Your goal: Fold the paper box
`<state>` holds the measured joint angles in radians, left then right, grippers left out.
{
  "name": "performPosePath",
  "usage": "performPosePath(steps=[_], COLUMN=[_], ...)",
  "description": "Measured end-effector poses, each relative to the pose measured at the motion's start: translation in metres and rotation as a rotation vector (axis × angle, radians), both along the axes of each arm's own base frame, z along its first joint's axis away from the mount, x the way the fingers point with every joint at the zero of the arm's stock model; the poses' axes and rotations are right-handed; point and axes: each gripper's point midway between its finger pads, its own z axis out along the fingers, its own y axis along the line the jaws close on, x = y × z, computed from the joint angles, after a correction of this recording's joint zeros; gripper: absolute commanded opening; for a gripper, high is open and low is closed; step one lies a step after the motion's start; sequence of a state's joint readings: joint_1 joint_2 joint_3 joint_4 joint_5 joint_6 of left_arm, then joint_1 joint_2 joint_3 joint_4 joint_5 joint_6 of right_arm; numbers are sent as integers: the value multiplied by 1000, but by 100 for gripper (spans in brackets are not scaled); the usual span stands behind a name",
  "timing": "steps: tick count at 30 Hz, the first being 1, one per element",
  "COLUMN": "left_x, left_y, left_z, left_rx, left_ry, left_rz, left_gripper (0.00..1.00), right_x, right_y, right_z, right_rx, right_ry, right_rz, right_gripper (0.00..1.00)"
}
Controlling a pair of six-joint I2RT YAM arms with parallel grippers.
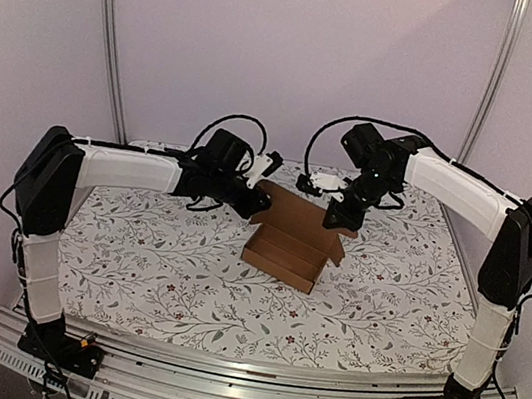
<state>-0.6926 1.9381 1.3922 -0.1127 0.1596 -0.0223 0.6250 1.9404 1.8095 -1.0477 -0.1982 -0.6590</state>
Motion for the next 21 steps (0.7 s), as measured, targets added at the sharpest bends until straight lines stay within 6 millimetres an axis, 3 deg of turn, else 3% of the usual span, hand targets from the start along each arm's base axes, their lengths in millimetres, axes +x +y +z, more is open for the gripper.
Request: performPosePath(steps=[5,13,21], left_x=[-3,-12,-23], left_y=[-3,6,10], left_z=[4,-19,-37], left_rx=[-4,80,164], left_ry=[41,61,54], left_rz=[-1,9,14], left_gripper=[20,28,19], right_x=[1,3,7], right_y=[0,0,-1], right_z=[-5,-7,-3], right_rx=[-4,-3,-4], right_ry=[15,27,19], right_rz=[-18,-54,-84], right_gripper=[4,4,4])
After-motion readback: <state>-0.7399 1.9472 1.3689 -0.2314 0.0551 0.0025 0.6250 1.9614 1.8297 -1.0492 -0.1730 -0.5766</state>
